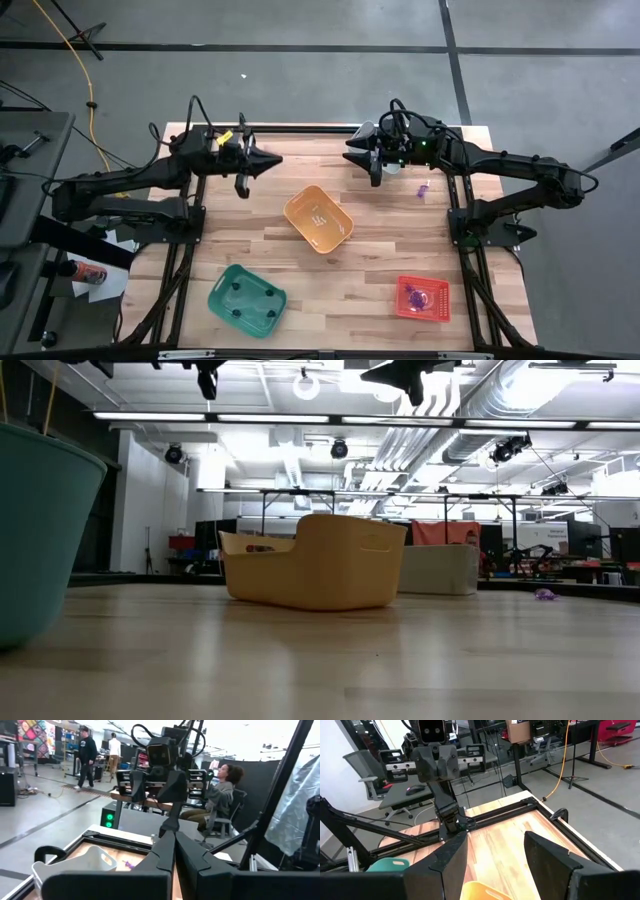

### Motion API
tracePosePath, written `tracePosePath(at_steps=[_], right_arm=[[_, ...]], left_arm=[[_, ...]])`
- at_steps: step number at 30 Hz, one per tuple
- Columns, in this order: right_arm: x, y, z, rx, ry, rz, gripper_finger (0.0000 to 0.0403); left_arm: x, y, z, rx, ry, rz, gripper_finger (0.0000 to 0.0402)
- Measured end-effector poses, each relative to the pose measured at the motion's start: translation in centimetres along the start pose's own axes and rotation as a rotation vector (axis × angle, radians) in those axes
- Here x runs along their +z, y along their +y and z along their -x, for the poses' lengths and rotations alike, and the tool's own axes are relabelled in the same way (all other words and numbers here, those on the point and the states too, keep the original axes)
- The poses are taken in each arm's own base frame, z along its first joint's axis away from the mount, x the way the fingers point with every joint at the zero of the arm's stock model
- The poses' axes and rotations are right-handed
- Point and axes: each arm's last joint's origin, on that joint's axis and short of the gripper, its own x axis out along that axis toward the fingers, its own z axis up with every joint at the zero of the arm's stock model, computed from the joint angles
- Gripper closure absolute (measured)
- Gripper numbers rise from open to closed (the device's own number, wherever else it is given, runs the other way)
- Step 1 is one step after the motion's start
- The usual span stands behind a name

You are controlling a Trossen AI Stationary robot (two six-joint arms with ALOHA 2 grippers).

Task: Sort Halloween decoration
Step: Put the purple spider toy into the orange bin

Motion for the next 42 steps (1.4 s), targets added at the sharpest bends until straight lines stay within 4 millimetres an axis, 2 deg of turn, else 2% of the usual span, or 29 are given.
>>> tracePosePath(at_steps=[6, 10, 13, 17, 22, 24, 26, 29, 35, 42], right_arm=[[-0.3, -0.1, 0.0, -0.008, 0.036, -0.037, 0.0213], [-2.0, -0.6, 0.3, -0.079, 0.209, -0.163, 0.0213], [-4.7, -1.2, 1.0, -0.192, 0.435, -0.25, 0.0213], [-9.9, -2.0, 2.2, -0.342, 0.713, -0.402, 0.0213], [-17.2, -2.9, 3.8, -0.538, 0.892, -0.618, 0.0213], [-19.4, -3.3, 4.7, -0.616, 0.936, -0.689, 0.0213], [-20.7, -3.8, 5.6, -0.684, 0.984, -0.723, 0.0213], [-21.2, -4.5, 6.4, -0.784, 1.017, -0.715, 0.0213], [-20.6, -6.9, 7.3, -1.017, 0.933, -0.643, 0.0213], [-21.2, -9.2, 8.3, -1.096, 0.906, -0.717, 0.0213]], left_arm=[[0.0, 0.2, 0.0, 0.01, -0.002, -0.001, 0.0401], [0.0, 0.2, 0.0, 0.01, -0.001, 0.0, 0.0401], [0.0, 0.2, 0.0, 0.01, 0.0, 0.0, 0.0401], [-0.1, 0.3, -0.1, 0.013, 0.01, 0.005, 0.0401], [-0.1, 0.3, -0.1, 0.013, 0.005, 0.017, 0.0401], [-0.1, 0.3, -0.1, 0.013, 0.004, 0.019, 0.0401], [-0.1, 0.3, -0.1, 0.013, 0.004, 0.032, 0.0401], [-0.1, 0.3, -0.1, 0.013, 0.004, 0.046, 0.0401], [-0.1, 0.3, -0.1, 0.016, 0.003, 0.046, 0.0401], [-0.1, 0.3, -0.1, 0.016, 0.003, 0.047, 0.0401]])
